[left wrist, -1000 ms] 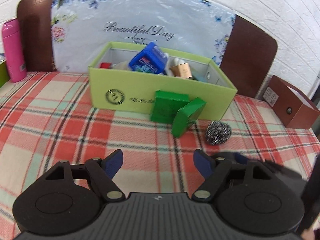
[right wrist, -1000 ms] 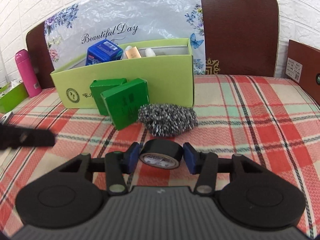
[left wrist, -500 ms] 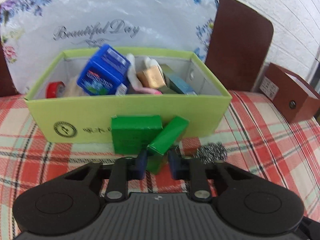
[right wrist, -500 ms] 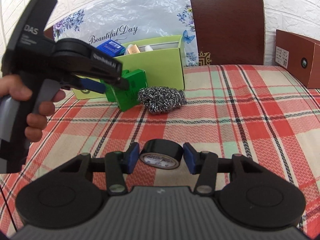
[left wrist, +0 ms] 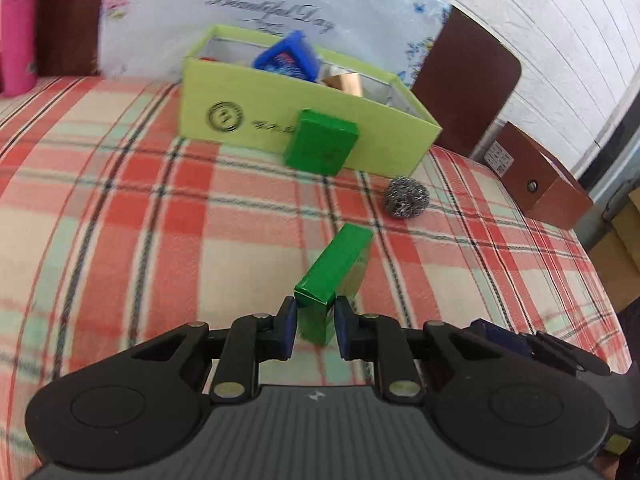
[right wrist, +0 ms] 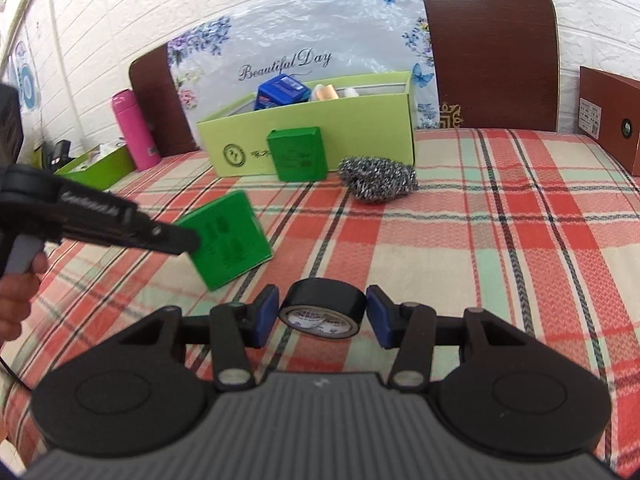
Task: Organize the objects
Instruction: 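Grasp the green printed box with the left gripper and lift it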
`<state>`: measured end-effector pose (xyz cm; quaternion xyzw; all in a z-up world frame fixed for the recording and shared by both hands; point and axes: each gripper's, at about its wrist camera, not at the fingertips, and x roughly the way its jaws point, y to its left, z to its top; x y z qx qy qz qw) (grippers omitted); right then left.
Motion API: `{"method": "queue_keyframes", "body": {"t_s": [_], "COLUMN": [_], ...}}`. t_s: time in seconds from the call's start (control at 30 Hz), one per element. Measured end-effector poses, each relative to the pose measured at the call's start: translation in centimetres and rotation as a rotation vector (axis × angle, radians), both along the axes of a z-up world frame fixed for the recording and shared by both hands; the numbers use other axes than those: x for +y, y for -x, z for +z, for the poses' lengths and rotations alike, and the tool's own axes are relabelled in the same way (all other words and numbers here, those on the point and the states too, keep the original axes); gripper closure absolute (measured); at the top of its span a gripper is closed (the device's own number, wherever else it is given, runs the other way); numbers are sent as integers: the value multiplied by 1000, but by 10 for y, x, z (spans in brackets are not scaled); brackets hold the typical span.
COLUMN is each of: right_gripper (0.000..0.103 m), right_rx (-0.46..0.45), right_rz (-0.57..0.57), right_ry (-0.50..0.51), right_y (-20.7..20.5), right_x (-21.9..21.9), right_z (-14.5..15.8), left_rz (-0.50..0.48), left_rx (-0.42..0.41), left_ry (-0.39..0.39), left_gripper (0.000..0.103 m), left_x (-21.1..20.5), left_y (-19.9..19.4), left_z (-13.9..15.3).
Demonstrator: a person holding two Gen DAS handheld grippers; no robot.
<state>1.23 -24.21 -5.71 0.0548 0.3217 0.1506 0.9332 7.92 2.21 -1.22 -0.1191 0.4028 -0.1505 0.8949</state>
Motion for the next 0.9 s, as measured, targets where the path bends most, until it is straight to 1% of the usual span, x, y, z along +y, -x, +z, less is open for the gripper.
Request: {"method": "queue_keyframes", "body": {"t_s": [0.03,0.07,0.1,0.13,0.17,0.2,0.23,0.27,0.3,0.37,0.43,0.5,0.57,0.63,0.73,0.83,0.9], "right_gripper": [55,55,55,55,55,54,49,44,42,41,41,41,41,41,41,42,44], "right_rx": [10,11,10,11,12,10,8,5,4,6,13,22,29,39,40,34,39], "right_rz": [2,-6,-33,-60,-69,-71,-72,-71,-70,-74,-71,-69,-70,-76,-77,-72,-72], "right_ry": [-4,-1,10,20,21,12,6,11,26,49,54,66,80,86,94,102,109], "right_y": [1,0,-1,-2,-3,-3,-2,-1,-1,-2,-1,0,0,-1,-3,-5,-7], "right_x": [0,0,1,1,0,-1,-2,-1,-1,1,2,2,3,3,5,7,8], "right_z": [-1,-2,-4,-5,-5,-5,-5,-5,-5,-6,-7,-8,-9,-10,-11,-11,-12], "left_rz": [33,63,94,118,125,112,88,60,42,15,-8,-16,-29,-44,-88,-115,-118], "left_rx": [-10,-22,-27,-23,-21,-26,-32,-39,-49,-81,-101,-92,-80,-83,-110,-131,-142], "left_ry": [-31,-70,-107,-119,-103,-67,-30,-12,-19,-73,-120,-153,-169,-202,-271,-278,-302], "left_gripper": [81,76,66,61,53,48,44,37,30,25,24,24,24,22,21,21,21], "left_x": [2,4,7,10,13,16,16,14,10,-3,-13,-20,-25,-29,-35,-37,-39], "left_y": [2,1,-2,-5,-6,-5,-5,-4,-4,-5,-12,-24,-34,-39,-38,-31,-30], "left_z": [-1,-3,-4,-5,-4,-3,-1,1,2,3,-1,-6,-11,-15,-17,-17,-19]}}
